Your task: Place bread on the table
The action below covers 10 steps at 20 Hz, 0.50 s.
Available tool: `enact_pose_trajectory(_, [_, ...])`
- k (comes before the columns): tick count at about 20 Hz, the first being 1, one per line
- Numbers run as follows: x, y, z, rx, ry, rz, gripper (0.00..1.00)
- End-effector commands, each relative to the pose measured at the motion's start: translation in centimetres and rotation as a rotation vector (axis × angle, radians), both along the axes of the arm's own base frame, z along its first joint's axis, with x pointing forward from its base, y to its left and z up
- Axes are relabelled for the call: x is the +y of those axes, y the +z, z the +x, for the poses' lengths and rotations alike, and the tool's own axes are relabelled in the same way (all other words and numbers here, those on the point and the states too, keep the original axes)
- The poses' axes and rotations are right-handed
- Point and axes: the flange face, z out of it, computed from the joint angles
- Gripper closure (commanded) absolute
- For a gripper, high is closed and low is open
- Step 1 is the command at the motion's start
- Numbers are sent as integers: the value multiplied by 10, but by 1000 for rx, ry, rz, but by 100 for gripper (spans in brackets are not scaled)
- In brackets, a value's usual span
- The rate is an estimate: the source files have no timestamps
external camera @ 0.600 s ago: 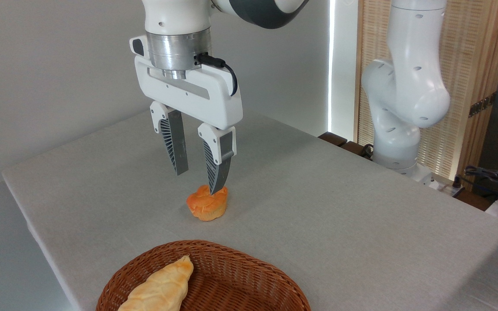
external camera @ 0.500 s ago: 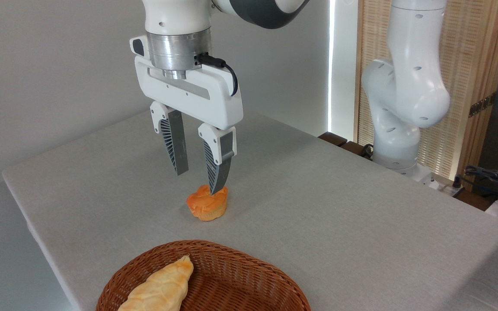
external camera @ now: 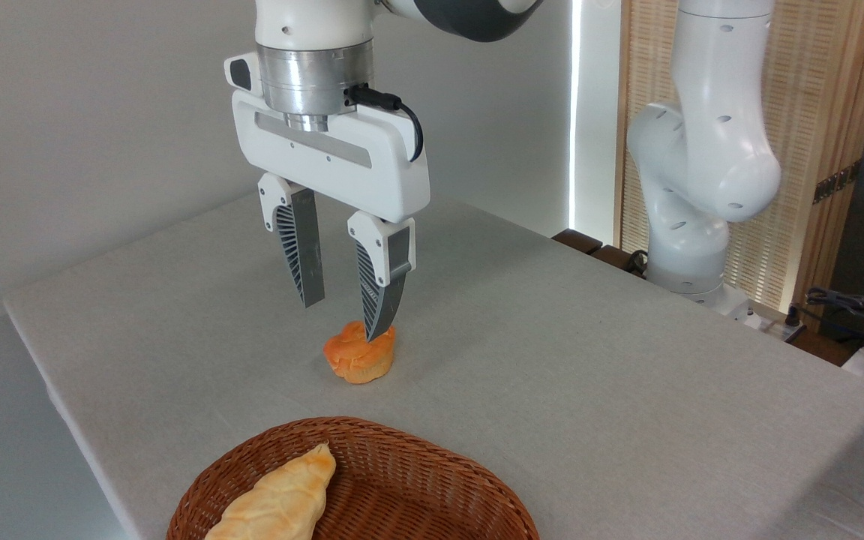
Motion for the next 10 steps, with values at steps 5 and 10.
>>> enact_pose_trajectory(5, [0,0,7,-10,2,-8,0])
enact_pose_trajectory(10, [-2,-3,8,-9,2,-7,0])
